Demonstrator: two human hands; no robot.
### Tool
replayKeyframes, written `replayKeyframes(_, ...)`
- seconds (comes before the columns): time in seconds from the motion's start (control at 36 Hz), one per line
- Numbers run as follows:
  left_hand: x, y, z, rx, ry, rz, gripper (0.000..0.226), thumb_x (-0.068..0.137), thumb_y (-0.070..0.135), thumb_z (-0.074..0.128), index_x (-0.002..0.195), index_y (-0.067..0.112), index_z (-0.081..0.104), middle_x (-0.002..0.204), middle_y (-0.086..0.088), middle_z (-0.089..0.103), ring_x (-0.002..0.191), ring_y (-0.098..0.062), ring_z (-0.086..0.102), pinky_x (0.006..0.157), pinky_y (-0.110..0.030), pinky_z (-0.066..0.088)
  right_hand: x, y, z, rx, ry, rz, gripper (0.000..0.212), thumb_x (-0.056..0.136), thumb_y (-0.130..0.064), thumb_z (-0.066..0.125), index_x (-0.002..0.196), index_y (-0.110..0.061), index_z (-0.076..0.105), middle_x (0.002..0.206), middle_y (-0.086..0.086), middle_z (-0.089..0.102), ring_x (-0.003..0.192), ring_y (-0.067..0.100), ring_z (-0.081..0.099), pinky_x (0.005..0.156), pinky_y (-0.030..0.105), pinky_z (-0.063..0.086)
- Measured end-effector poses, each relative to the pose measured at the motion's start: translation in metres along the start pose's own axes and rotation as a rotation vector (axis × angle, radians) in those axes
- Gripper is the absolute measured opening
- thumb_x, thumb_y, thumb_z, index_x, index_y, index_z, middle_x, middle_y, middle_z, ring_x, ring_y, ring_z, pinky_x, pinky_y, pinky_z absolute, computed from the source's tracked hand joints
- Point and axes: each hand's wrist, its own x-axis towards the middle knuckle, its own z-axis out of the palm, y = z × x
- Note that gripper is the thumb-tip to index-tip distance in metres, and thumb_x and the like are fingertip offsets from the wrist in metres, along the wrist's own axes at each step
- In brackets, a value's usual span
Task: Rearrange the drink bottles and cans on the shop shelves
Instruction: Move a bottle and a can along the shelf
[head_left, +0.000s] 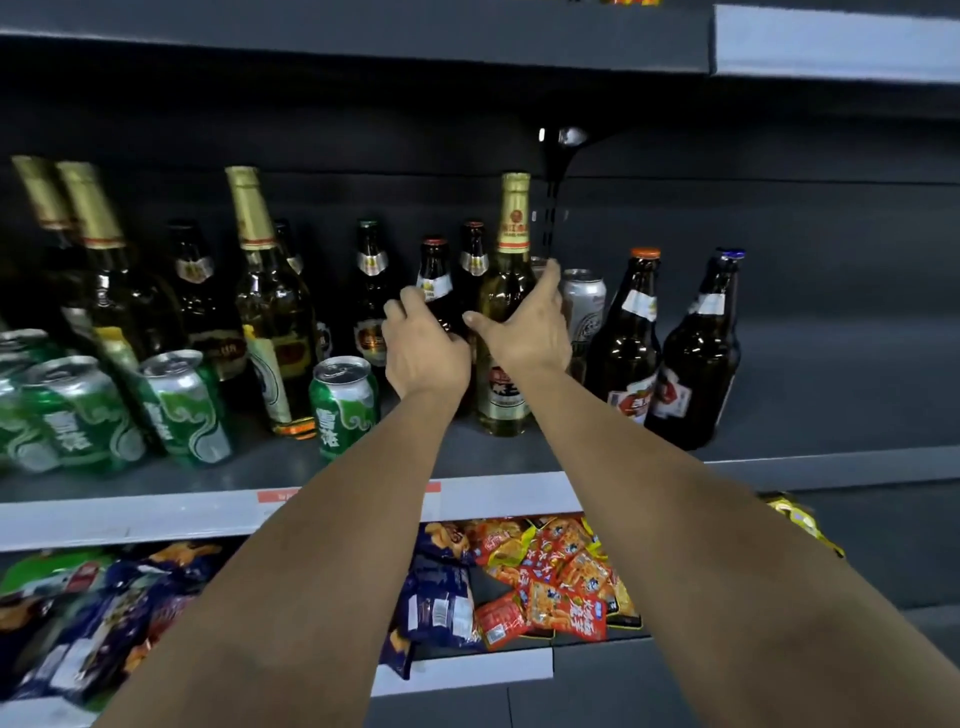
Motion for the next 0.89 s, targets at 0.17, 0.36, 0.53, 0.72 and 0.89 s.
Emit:
replayKeyframes(0.17,0.014,-0.003,0.013,-0.117,-0.060,-0.141,0.081,0.080,0.020,0.070,0.145,0.013,0.023,0.145,-0.016,0.028,0.131,-0.033,0.032,0.101,-0.042,0.037,0.003,0.006,0.004,-0.018,-0.039,0.036,0.107,0.077,-0.045,0.076,0.151,-0.017,0.003,0.147,0.011,0.036,0.124,0.031,0.049,0.087,0.039,0.045)
replayKeyframes(0.36,0.030,-0.010,0.032,-0.254,-0.234,-0.375,0.101,0.078,0.037,0.072,0.151,0.020,0.005,0.151,-0.015,0.023,0.135,-0.035,0.030,0.109,-0.048,0.033,0.012,0.013,0.005,-0.051,-0.030,-0.009,0.079,0.075,-0.047,0.076,0.128,-0.011,0.031,0.129,0.008,0.049,0.111,0.028,0.056,0.071,0.033,0.041)
replayKeyframes(0.53,0.032,-0.013,0.040,-0.224,-0.196,-0.350,0.077,0.077,0.034,0.072,0.137,0.014,0.028,0.138,-0.017,0.035,0.123,-0.037,0.041,0.100,-0.052,0.041,0.012,0.015,0.008,-0.072,-0.004,-0.027,0.081,0.074,-0.048,0.076,0.130,-0.011,0.030,0.125,0.010,0.053,0.108,0.030,0.057,0.071,0.033,0.041)
replayKeyframes(0.72,0.028,-0.013,0.030,-0.263,-0.247,-0.361,0.088,0.080,0.028,0.068,0.149,0.019,0.013,0.147,-0.015,0.028,0.133,-0.034,0.032,0.108,-0.047,0.035,0.005,0.009,0.001,-0.067,0.000,0.014,0.083,0.074,-0.048,0.076,0.132,-0.013,0.028,0.125,0.009,0.053,0.107,0.030,0.059,0.069,0.034,0.042)
replayKeyframes(0.89,0.005,-0.001,0.006,-0.251,-0.250,-0.343,0.085,0.085,0.017,0.061,0.151,0.017,0.008,0.151,-0.014,0.022,0.135,-0.032,0.030,0.110,-0.043,0.034,-0.018,0.009,-0.013,-0.055,0.033,-0.030,0.080,0.073,-0.048,0.076,0.129,-0.015,0.030,0.122,0.007,0.055,0.101,0.031,0.061,0.068,0.032,0.043)
